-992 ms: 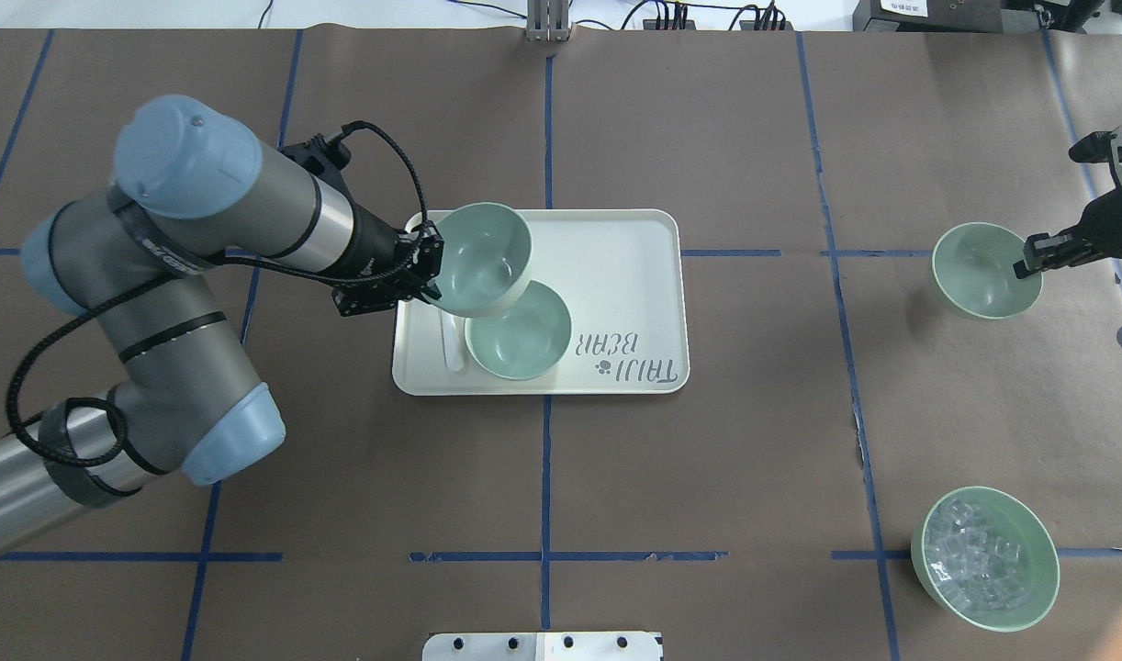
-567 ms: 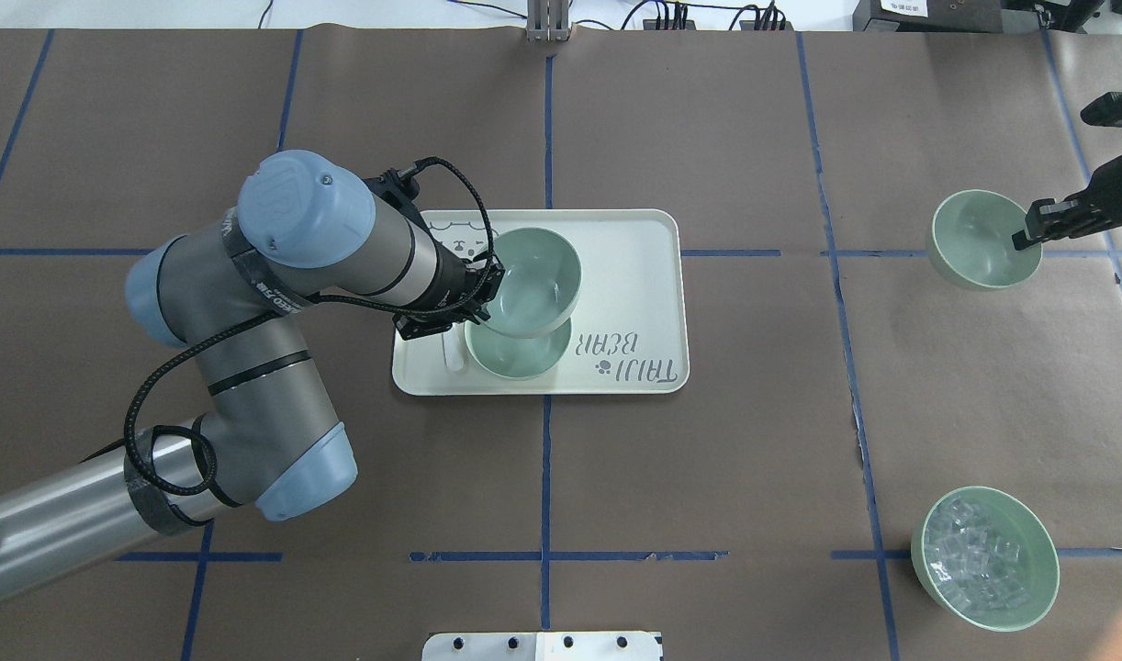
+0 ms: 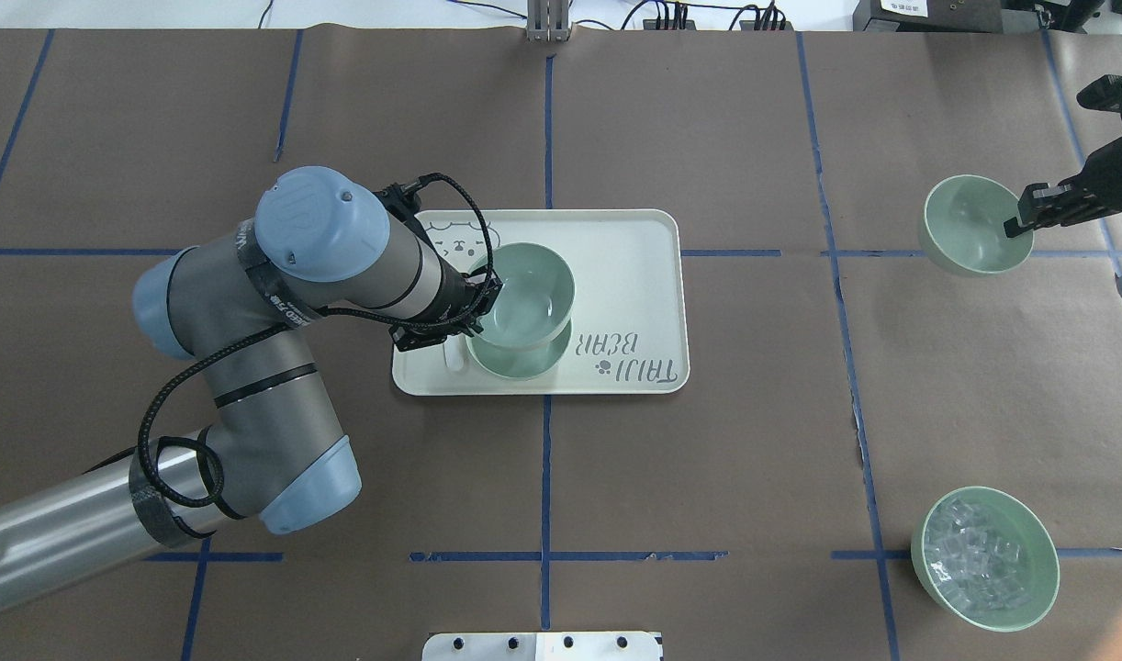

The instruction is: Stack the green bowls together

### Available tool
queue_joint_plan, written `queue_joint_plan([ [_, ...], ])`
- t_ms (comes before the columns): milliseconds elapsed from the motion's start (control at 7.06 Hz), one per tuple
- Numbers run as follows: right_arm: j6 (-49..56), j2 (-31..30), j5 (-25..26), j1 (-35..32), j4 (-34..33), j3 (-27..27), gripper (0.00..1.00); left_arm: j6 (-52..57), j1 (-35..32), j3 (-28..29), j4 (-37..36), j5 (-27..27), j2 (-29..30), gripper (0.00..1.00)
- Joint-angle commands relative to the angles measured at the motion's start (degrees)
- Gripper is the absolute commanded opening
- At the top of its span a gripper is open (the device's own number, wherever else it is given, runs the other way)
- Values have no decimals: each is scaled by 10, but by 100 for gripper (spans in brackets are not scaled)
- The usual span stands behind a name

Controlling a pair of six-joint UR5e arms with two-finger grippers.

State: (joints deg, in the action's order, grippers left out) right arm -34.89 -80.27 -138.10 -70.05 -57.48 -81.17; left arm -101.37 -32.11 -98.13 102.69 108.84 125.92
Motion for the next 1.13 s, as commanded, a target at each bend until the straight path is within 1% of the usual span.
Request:
queue_joint_plan([
  [0,-2,3,-2,0,0,0,0,1,3,2,0,0,-1,0],
  [142,-2,4,-5,-1,0,-1,0,1,3,4,-1,-1,-1,81],
  [283,-7,6,-9,-1,0,-2,0,0,9,-1,-2,-17,-1,100],
  [567,-16,8,-13,-1,1,-6,0,0,8,-10,-3,-17,-14,100],
  [708,-49,25,-27,-1,1,-13,0,3,5,-21,-8,-16,-16,100],
  [850,-89,39,-34,1,0,-29,0,58,-1,-38,-54,-14,-14,100],
  [992,-127,55,-43,7,-1,-46,0,117,-16,-75,-104,-14,-15,100],
])
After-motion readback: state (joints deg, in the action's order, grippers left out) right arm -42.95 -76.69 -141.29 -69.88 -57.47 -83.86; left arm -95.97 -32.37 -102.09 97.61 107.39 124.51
